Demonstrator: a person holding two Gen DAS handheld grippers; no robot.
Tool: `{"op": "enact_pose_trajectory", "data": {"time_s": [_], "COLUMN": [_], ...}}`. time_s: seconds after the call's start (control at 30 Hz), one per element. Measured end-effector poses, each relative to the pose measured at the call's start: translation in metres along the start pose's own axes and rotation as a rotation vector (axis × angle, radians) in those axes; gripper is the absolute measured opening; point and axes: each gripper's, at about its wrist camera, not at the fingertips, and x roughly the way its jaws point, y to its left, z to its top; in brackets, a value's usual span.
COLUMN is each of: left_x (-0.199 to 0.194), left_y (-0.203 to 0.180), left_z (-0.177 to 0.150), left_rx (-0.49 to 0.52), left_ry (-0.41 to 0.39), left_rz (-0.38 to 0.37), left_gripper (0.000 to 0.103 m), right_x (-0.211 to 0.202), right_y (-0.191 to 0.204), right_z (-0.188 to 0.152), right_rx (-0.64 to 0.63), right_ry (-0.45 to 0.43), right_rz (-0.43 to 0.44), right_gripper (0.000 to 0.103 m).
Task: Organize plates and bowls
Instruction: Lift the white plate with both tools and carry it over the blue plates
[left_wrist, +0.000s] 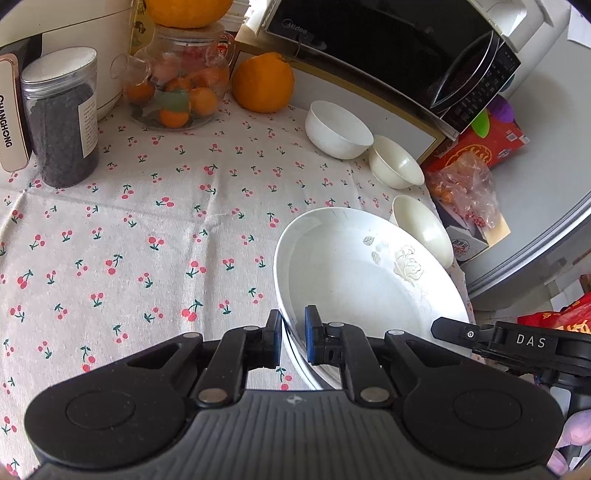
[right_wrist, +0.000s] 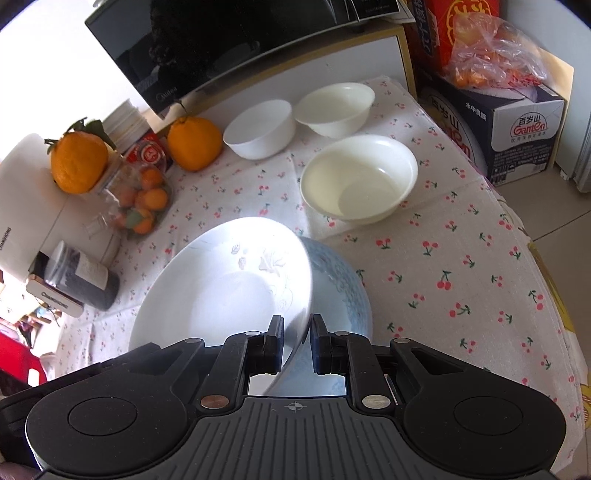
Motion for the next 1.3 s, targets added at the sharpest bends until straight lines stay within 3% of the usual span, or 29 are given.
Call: {"op": "enact_pose_trajectory", "data": {"time_s": [0.43,1.3], "left_x": [0.010,0.007], "left_y": [-0.013,-0.035], "left_z": [-0.004,-0.013], "left_rx": [0.067,0.242], "left_ry": [0.047,0.050], "left_rz": [0.039,0.140], "left_gripper": [0.011,0.014], "right_x": [0.011,0.009], "right_y": [-0.010,-0.003], "right_z": [-0.002,-0.001], "right_rx": [0.027,-0.072], "right_ry": [0.061,0.070], "right_rz": [-0.047,-0.084], "right_gripper": [0.016,0.018]}}
